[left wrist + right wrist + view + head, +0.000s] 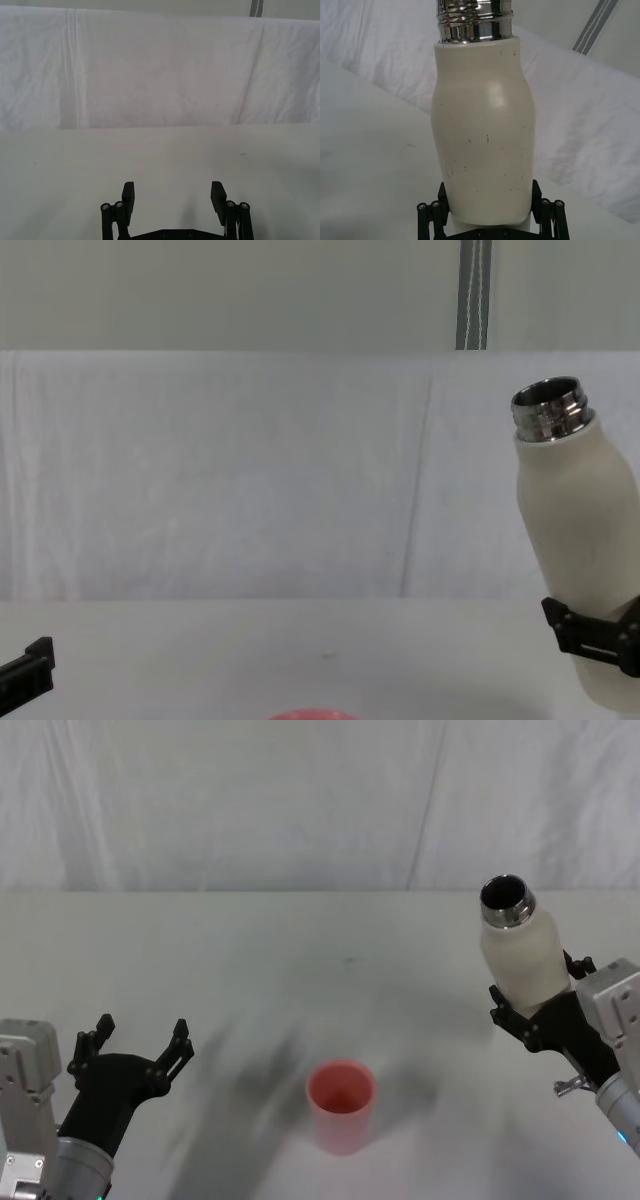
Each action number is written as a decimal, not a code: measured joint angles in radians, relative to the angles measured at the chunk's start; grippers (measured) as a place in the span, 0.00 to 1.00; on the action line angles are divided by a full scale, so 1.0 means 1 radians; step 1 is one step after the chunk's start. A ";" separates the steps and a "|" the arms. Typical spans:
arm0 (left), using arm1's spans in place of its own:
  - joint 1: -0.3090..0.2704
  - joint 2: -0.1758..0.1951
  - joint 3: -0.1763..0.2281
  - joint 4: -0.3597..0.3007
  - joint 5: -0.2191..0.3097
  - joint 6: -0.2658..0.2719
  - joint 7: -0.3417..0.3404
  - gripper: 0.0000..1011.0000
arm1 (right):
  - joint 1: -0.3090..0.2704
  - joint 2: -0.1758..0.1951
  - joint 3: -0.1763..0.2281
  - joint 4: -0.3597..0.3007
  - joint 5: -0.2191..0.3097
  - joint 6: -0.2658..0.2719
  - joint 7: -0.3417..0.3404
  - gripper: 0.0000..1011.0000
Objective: Grasp the thermos with one hand and pour water into the cup lid.
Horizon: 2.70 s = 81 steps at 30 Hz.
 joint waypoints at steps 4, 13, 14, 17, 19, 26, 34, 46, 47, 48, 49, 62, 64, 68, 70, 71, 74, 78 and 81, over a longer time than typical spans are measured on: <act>0.000 0.000 0.000 0.000 0.000 0.000 0.000 0.99 | -0.005 0.003 -0.003 -0.007 -0.025 -0.004 -0.002 0.94; 0.000 0.000 0.000 0.000 0.000 0.000 0.000 0.99 | -0.012 0.016 -0.027 -0.011 -0.121 -0.024 -0.024 0.94; 0.000 0.000 0.000 0.000 0.000 0.000 0.000 0.99 | -0.012 0.018 -0.032 -0.011 -0.140 -0.028 -0.030 0.94; 0.000 0.000 0.000 0.000 0.000 0.000 0.000 0.99 | -0.013 0.019 -0.041 -0.011 -0.170 -0.035 -0.036 0.94; 0.000 0.000 0.000 0.000 0.000 0.000 0.000 0.99 | -0.013 0.021 -0.047 -0.011 -0.188 -0.038 -0.041 0.94; 0.000 0.000 0.000 0.000 0.000 0.000 0.000 0.99 | -0.002 0.031 -0.075 0.009 -0.281 -0.047 -0.065 0.94; 0.000 0.000 0.000 0.000 0.000 0.000 0.000 0.99 | 0.008 0.044 -0.104 0.024 -0.371 -0.056 -0.094 0.94; 0.000 0.000 0.000 0.000 0.000 0.000 0.000 0.99 | 0.008 0.054 -0.121 0.034 -0.452 -0.069 -0.137 0.94; 0.000 0.000 0.000 0.000 0.000 0.000 0.000 0.99 | 0.008 0.055 -0.121 0.034 -0.454 -0.070 -0.139 0.94; 0.000 0.000 0.000 0.000 0.000 0.000 0.000 0.99 | 0.008 0.056 -0.122 0.035 -0.458 -0.071 -0.142 0.94; 0.000 0.000 0.000 0.000 0.000 0.000 0.000 0.99 | 0.008 0.056 -0.123 0.036 -0.463 -0.072 -0.144 0.94; 0.000 0.000 0.000 0.000 0.000 0.000 0.000 0.99 | 0.015 0.074 -0.147 0.047 -0.542 -0.076 -0.178 0.94; 0.000 0.000 0.000 0.000 0.000 0.000 0.000 0.99 | 0.018 0.077 -0.153 0.050 -0.556 -0.076 -0.183 0.94; 0.000 0.000 0.000 0.000 0.000 0.000 0.000 0.99 | 0.023 0.081 -0.161 0.056 -0.575 -0.073 -0.190 0.94; 0.000 0.000 0.000 0.000 0.000 0.000 0.000 0.99 | 0.024 0.083 -0.164 0.059 -0.581 -0.071 -0.192 0.94; 0.000 0.000 0.000 0.000 0.000 0.000 0.000 0.99 | 0.026 0.084 -0.166 0.061 -0.587 -0.070 -0.195 0.94; 0.000 0.000 0.000 0.000 0.000 0.000 0.000 0.99 | 0.029 0.086 -0.171 0.067 -0.596 -0.068 -0.199 0.94; 0.000 0.000 0.000 0.000 0.000 0.000 0.000 0.99 | 0.032 0.087 -0.175 0.070 -0.602 -0.066 -0.204 0.94; 0.000 0.000 0.000 0.000 0.000 0.000 0.000 0.99 | 0.034 0.089 -0.180 0.072 -0.613 -0.064 -0.209 0.94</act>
